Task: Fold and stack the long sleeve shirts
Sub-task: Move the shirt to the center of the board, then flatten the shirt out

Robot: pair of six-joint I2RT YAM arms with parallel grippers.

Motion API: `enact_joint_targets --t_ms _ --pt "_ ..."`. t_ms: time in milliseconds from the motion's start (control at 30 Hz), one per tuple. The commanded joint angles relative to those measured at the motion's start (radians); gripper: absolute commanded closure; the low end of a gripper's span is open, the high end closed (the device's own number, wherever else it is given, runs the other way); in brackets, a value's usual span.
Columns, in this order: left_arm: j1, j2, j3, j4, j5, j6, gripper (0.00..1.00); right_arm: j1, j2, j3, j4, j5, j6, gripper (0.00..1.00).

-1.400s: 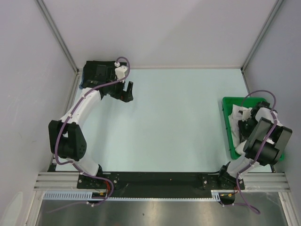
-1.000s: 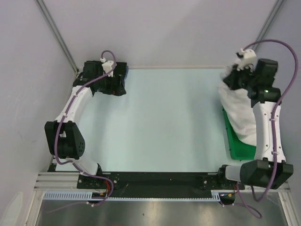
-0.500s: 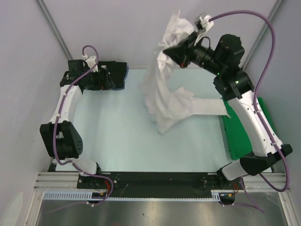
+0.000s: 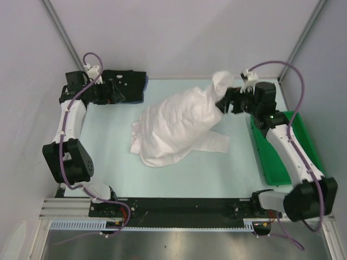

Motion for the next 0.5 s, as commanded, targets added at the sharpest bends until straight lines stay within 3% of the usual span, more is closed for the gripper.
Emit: enact_joint_targets --t_ms 0,133,200,333,467 --pt "-0.004 -0.033 -0.067 -0.069 0.118 0.264 0.01 -0.198 0.032 -0.123 -0.245 0.054 -0.168 0.14" --pt "-0.006 0.025 -0.144 -0.16 0.112 0.365 0.02 -0.199 0.052 -0.115 -0.197 -0.082 -0.275 0.16" --pt "-0.006 0.057 -0.173 -0.134 0.095 0.307 0.04 -0.11 0.13 -0.083 -0.186 -0.083 -0.285 0.18" --pt "-0.015 0.134 -0.239 -0.119 0.032 0.186 0.19 -0.009 0.226 -0.012 -0.175 -0.12 -0.332 0.21" --pt "-0.078 0.154 -0.311 -0.105 -0.075 0.158 0.21 0.047 0.284 0.04 -0.203 -0.12 -0.363 0.21"
